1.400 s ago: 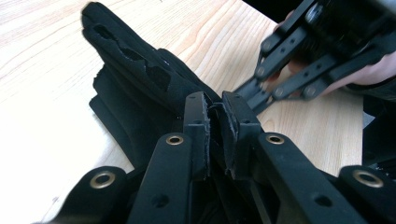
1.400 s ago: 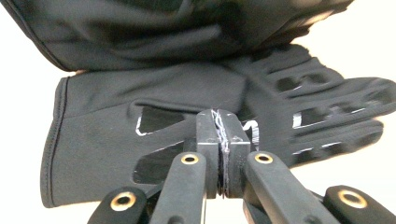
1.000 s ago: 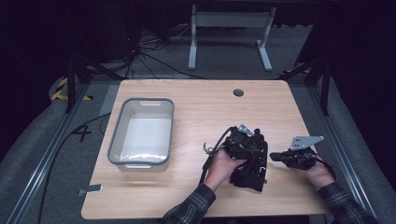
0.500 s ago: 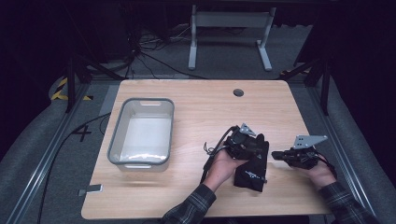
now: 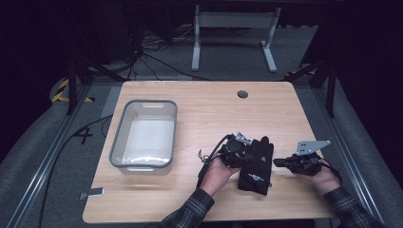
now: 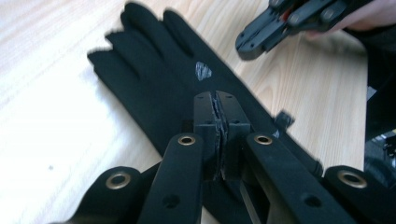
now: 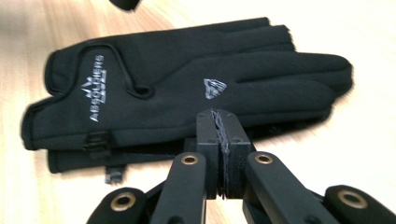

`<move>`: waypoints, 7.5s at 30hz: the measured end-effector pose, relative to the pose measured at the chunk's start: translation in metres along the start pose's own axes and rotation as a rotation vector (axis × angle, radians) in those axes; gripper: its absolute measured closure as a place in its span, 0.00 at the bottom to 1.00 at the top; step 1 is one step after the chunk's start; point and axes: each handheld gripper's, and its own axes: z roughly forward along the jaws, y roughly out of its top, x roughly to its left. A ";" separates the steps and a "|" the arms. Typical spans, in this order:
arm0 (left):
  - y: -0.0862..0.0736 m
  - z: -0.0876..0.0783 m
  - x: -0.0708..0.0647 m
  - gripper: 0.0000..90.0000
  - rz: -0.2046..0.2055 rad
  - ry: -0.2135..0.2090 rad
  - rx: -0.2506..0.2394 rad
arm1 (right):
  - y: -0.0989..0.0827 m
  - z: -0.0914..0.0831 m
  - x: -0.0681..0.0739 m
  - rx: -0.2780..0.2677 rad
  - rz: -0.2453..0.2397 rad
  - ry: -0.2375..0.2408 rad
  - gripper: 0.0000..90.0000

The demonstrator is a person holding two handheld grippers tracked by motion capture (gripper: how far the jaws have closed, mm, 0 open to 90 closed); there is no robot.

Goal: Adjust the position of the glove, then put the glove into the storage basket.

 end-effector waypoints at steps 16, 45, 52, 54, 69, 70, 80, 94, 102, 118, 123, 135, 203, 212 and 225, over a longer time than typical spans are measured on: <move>-0.021 0.021 -0.005 0.98 -0.001 0.030 0.082 | 0.011 0.031 0.007 0.075 -0.059 0.029 1.00; -0.025 0.003 0.031 0.98 -0.038 0.130 0.096 | 0.029 0.062 0.039 0.071 -0.094 0.158 1.00; -0.026 -0.002 0.034 0.94 -0.041 0.126 0.091 | 0.032 0.060 0.041 0.063 -0.111 0.145 0.99; -0.024 -0.006 0.034 0.91 -0.027 0.135 0.097 | 0.031 0.055 0.040 0.049 -0.106 0.123 0.98; -0.019 -0.014 0.037 0.50 0.048 0.118 0.115 | -0.007 -0.002 0.018 0.010 0.015 -0.040 0.55; -0.018 -0.014 0.037 0.46 0.054 0.115 0.112 | -0.015 -0.007 0.016 0.019 0.017 -0.063 0.52; -0.009 -0.005 0.039 0.28 0.099 0.098 0.132 | -0.048 -0.024 0.011 0.026 0.051 -0.148 0.24; 0.006 0.023 0.031 0.17 0.131 0.042 0.151 | -0.056 -0.020 0.011 0.044 0.061 -0.169 0.16; 0.004 0.038 0.024 0.15 0.142 0.032 0.183 | -0.056 -0.020 0.011 0.044 0.061 -0.166 0.16; -0.002 0.048 0.013 0.18 0.199 0.064 0.214 | -0.055 -0.020 0.010 0.046 0.057 -0.160 0.16; -0.003 0.046 0.012 0.24 0.206 0.060 0.211 | -0.055 -0.020 0.010 0.047 0.057 -0.159 0.16; -0.001 0.042 0.010 0.66 0.196 0.000 0.222 | -0.055 -0.020 0.010 0.047 0.056 -0.159 0.15; 0.041 -0.066 0.032 0.78 0.068 0.043 0.081 | -0.055 -0.020 0.010 0.047 0.057 -0.157 0.15; 0.041 -0.090 0.044 0.78 0.039 0.080 0.054 | -0.055 -0.020 0.010 0.046 0.057 -0.158 0.15; 0.032 -0.119 0.060 0.78 0.000 0.137 0.034 | -0.055 -0.020 0.010 0.046 0.058 -0.157 0.15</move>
